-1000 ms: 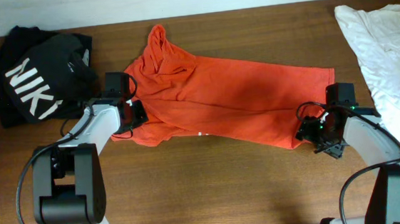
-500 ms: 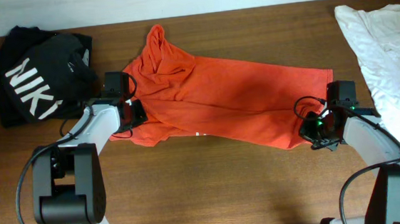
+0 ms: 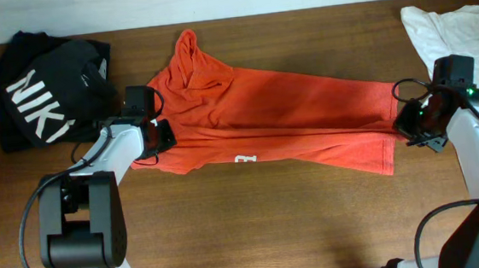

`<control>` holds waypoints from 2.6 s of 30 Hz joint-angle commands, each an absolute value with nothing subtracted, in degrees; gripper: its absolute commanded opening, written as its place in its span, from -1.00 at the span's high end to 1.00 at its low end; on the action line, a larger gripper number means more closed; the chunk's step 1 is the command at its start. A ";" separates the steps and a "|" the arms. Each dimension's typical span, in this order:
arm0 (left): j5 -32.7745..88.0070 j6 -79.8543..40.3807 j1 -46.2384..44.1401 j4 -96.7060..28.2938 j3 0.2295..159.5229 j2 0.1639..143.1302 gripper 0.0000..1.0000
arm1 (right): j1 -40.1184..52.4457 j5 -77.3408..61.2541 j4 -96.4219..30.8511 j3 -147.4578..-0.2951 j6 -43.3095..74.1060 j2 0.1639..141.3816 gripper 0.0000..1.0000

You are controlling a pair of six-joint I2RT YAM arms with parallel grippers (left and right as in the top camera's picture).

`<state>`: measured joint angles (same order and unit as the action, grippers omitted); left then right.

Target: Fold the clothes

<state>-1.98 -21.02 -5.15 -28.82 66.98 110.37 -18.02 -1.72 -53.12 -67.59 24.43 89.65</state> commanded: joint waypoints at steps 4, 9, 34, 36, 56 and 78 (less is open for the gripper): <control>-4.34 -20.97 -4.23 -28.88 66.19 112.84 0.64 | -18.72 4.99 -48.40 -67.35 24.03 100.22 0.92; -0.64 -20.93 -4.38 -29.52 67.90 112.53 0.64 | -18.72 4.56 -47.88 -68.55 23.99 103.11 -0.84; -5.85 -19.86 -4.25 -38.09 79.70 120.46 0.99 | -4.14 -6.98 -39.00 -58.98 21.52 107.22 0.92; -5.87 -19.94 -3.99 -39.75 79.70 122.67 0.99 | -4.14 -6.81 -37.91 -57.41 21.54 107.22 0.92; -13.30 -42.02 -12.29 -71.81 79.68 100.31 -0.06 | -4.23 12.01 -71.48 -78.41 35.90 107.09 0.82; -4.16 -24.40 -8.45 -29.98 80.84 117.30 -0.42 | 3.16 -8.43 -73.54 -85.30 19.97 107.09 -0.89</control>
